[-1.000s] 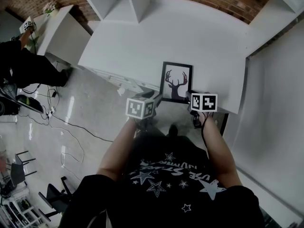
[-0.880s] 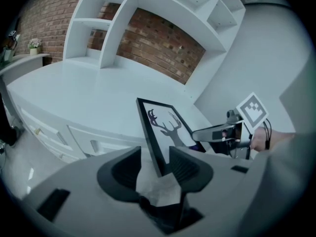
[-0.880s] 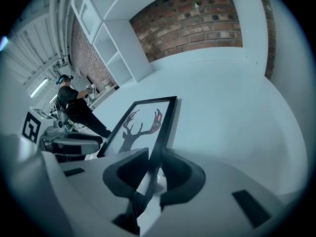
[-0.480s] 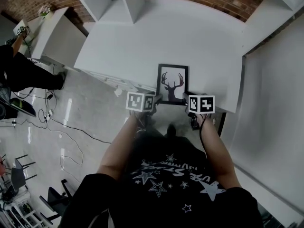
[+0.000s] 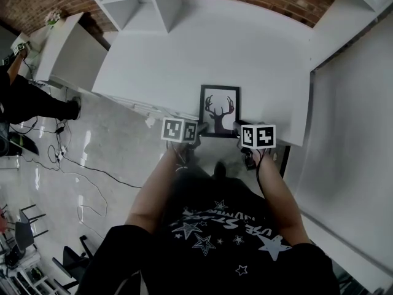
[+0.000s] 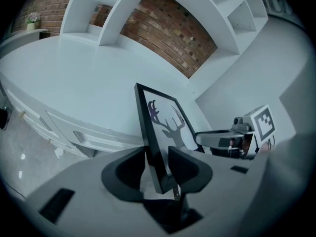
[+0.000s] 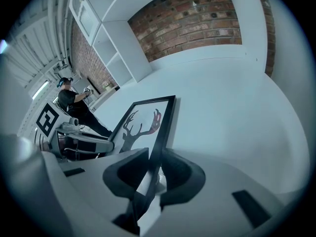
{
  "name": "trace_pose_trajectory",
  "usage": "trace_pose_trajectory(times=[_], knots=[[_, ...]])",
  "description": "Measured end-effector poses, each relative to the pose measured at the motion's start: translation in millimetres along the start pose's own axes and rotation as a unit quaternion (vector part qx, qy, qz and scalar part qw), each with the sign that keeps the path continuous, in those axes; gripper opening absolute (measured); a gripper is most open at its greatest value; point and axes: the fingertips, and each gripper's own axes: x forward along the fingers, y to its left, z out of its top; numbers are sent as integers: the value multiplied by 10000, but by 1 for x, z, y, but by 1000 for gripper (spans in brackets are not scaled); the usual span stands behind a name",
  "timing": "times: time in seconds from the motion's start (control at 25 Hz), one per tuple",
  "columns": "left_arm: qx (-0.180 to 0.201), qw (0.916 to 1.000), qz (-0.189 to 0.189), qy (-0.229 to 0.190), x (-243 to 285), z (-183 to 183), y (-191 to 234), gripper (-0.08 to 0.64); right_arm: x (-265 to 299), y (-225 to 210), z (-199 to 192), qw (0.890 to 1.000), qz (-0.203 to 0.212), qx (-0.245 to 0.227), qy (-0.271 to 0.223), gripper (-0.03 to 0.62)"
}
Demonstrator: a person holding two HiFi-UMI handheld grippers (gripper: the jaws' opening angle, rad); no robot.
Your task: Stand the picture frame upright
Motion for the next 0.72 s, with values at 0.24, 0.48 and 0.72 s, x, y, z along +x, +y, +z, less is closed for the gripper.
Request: trace_pose_trajectory(times=[0.24, 0.48, 0.72], knots=[[-60, 10000, -51, 2, 0, -6, -2, 140, 0, -3, 1, 9999, 32, 91, -38, 86], [31, 9996, 73, -259, -5, -5, -7, 129, -2, -5, 3, 9994, 240, 190, -134, 80], [243, 9965, 243, -759, -20, 5, -16, 129, -13, 1, 17, 9972, 534, 73, -514, 77]])
